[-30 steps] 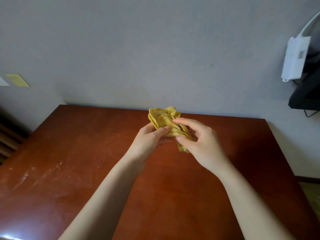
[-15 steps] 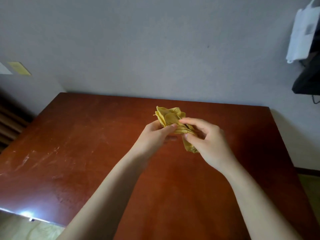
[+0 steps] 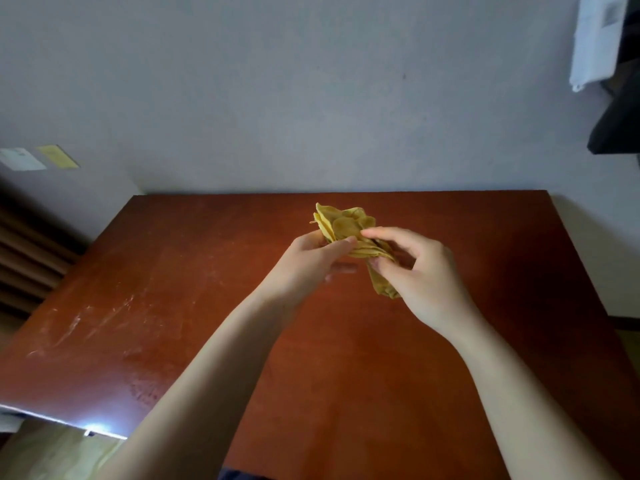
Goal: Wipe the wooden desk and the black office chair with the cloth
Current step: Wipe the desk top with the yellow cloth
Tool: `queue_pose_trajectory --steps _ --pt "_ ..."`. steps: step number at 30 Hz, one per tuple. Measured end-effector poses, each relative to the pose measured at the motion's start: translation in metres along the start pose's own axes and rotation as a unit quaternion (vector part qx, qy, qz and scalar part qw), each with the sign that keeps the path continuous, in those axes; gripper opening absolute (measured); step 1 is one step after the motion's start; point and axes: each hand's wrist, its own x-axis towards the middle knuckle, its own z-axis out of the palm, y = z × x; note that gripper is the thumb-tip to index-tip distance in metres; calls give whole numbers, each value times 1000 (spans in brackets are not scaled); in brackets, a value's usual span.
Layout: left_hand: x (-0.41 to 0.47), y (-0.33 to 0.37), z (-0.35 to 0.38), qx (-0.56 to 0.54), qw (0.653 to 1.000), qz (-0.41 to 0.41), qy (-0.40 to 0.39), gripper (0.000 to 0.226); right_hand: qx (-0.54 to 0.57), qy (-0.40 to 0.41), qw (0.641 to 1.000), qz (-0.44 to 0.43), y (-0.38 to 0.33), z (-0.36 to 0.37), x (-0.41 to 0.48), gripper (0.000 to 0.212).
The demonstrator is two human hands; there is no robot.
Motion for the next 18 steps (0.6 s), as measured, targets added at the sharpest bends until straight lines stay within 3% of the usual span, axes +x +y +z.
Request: queue_pose_trajectory --steps 8,14,18 --pt "11 -12 -15 -10 1000 -5 -25 22 -42 15 999 -13 4 21 0 41" --pt "31 -18 -57 -36 999 6 -35 23 -93 33 994 -50 1 68 28 53" --pt "48 -27 -93 -26 998 10 -47 22 -103 31 993 -45 2 106 53 50"
